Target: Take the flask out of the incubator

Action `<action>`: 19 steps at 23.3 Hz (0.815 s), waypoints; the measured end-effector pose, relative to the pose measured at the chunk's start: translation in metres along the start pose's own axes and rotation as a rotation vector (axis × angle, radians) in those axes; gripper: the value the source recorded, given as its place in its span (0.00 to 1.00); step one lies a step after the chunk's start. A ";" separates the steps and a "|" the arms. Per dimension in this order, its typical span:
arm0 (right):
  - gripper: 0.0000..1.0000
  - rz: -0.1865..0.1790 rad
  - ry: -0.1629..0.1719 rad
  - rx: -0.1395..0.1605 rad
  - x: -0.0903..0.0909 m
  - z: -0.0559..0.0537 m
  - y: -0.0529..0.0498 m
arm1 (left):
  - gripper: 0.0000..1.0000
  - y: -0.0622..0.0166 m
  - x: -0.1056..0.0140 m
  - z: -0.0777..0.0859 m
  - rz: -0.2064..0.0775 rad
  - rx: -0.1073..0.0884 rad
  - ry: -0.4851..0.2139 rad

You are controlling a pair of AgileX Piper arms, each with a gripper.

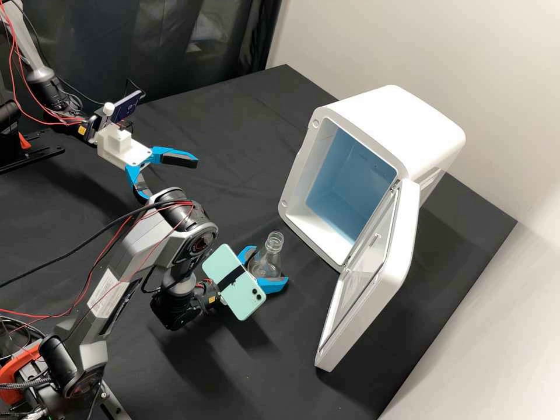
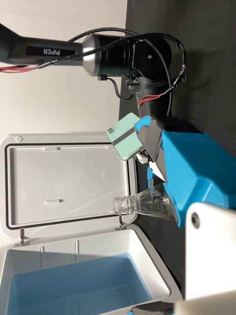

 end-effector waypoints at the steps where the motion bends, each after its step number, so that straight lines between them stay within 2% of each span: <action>1: 1.00 0.000 0.000 0.000 0.000 0.000 0.000 | 1.00 0.0000 0.000 0.000 0.000 0.000 0.000; 6: 1.00 -0.012 0.005 -0.001 -0.004 0.001 0.000 | 1.00 0.0000 0.000 0.000 0.000 0.000 0.000; 10: 1.00 -0.008 0.014 0.014 -0.012 0.001 0.010 | 1.00 0.0000 0.000 0.000 0.000 0.000 0.000; 12: 1.00 -0.004 0.012 0.030 -0.016 0.002 0.016 | 1.00 0.0000 0.000 0.000 0.000 0.000 0.000; 15: 1.00 -0.015 0.002 0.077 -0.028 0.004 0.025 | 1.00 0.0000 0.000 0.000 0.000 0.000 0.000; 19: 1.00 0.002 0.041 0.121 -0.043 0.000 0.039 | 1.00 0.0000 0.000 0.000 0.000 0.000 0.000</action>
